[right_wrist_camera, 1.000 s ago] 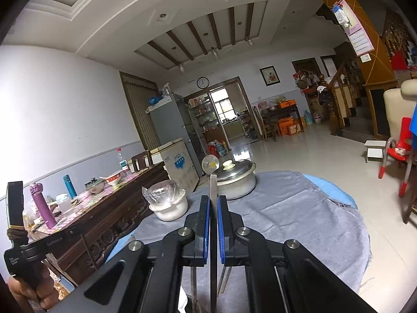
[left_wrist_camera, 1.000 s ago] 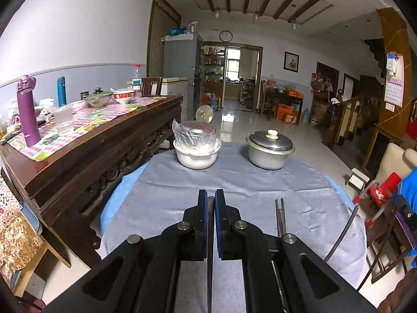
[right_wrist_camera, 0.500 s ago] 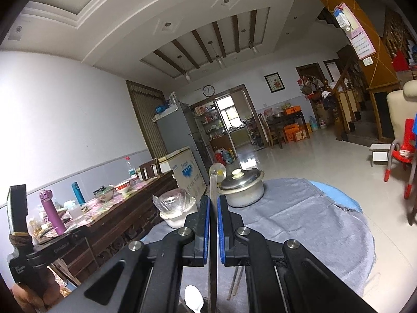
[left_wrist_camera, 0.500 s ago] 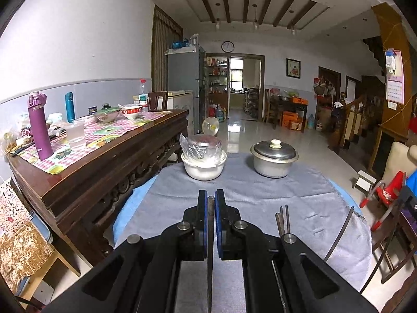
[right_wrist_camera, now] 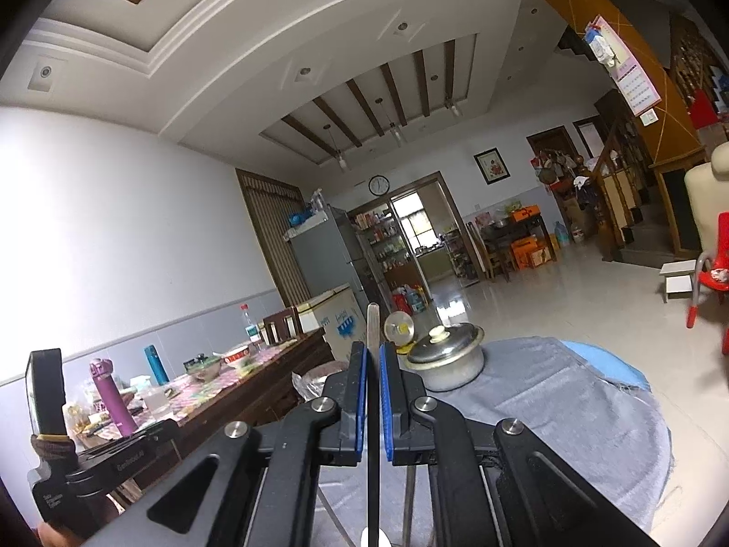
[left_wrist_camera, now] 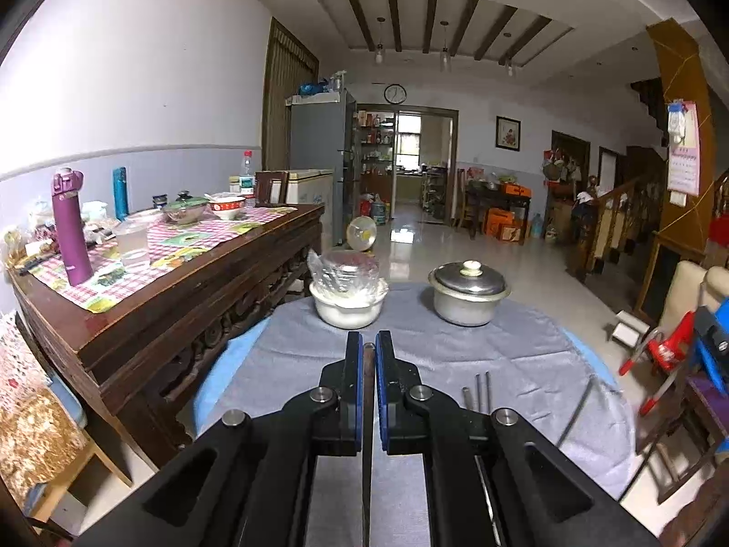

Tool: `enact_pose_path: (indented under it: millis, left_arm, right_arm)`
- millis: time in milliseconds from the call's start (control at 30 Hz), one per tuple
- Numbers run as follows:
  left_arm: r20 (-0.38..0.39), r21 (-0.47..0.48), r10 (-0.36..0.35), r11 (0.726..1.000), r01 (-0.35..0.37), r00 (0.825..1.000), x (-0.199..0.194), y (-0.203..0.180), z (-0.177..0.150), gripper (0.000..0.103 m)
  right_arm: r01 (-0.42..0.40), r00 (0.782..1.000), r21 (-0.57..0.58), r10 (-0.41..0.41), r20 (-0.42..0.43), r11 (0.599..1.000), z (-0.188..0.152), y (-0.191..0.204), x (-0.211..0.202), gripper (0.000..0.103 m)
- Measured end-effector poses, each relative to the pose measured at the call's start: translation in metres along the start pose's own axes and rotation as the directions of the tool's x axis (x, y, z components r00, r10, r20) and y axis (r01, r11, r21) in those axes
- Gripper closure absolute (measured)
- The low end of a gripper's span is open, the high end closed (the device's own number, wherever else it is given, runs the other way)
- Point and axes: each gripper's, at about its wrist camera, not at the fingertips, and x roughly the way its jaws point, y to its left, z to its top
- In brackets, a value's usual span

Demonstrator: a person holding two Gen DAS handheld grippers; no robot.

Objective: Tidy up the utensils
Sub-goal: 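Lower both chopsticks upright into the dark cup and open both tools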

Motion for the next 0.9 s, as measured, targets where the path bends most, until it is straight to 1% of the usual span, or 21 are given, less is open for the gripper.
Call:
enact_pose_path:
  millis: [133,200,267,433,667,900]
  left_arm:
    - [0.015,-0.027,-0.044,0.999,0.044,0.999,-0.010,0.000,0.009,0.098]
    - [0.022,-0.047,-0.082,0.995,0.083,0.996,-0.015,0.001,0.014,0.098]
    - [0.028,-0.070,-0.130,0.989,0.132,0.991,-0.019,0.002,0.018,0.098]
    - [0.032,-0.120,-0.201,0.972,0.204,0.979,-0.024,0.003,0.024,0.098]
    - [0.072,-0.157,-0.220,0.961,0.229,0.973,-0.025,0.002,0.031,0.098]
    - [0.152,-0.134,-0.247,0.954,0.268,0.957,-0.031,-0.012,0.037,0.098]
  right_arm:
    - [-0.007,1.000,0.004,0.007,0.018,1.000,0.001,0.003,0.001,0.097]
    - [-0.010,1.000,0.010,0.010,0.025,1.000,0.000,0.004,0.002,0.097]
    - [-0.007,0.999,0.017,0.007,0.031,1.000,-0.002,0.004,0.004,0.097]
    - [0.019,0.999,0.008,-0.020,0.051,1.000,-0.008,0.004,0.005,0.097]
    - [0.033,0.998,0.011,-0.033,0.062,0.999,-0.010,0.004,0.013,0.097]
    - [0.067,0.994,-0.035,-0.063,0.093,0.997,-0.018,0.013,0.025,0.097]
